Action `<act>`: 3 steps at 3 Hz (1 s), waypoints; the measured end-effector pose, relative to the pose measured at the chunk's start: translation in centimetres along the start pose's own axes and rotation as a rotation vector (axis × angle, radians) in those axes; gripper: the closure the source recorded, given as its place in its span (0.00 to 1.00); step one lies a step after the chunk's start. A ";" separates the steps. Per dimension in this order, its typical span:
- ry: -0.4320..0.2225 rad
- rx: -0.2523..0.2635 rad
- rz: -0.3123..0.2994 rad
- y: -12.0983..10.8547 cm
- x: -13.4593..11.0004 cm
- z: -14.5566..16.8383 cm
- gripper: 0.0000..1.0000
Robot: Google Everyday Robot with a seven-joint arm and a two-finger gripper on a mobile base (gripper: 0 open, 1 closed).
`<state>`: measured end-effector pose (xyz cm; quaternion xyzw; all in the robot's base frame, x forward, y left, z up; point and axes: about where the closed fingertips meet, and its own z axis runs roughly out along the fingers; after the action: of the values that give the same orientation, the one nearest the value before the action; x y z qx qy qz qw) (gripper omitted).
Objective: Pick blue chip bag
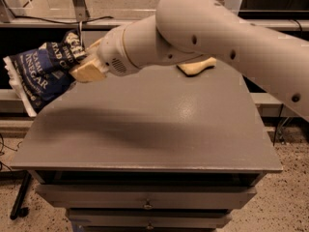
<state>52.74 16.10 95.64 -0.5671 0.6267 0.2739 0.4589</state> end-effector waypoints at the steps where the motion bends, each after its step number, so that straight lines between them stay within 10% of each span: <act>1: -0.053 0.151 -0.122 -3.2 -4.1 -3.5 1.00; 3: -0.046 0.169 -0.150 -3.7 -4.7 -3.9 1.00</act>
Offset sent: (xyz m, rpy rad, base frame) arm 0.0153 -0.0141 0.0451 0.0228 -0.1465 -0.0562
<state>54.94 14.10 102.09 -0.5653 0.5925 0.1978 0.5388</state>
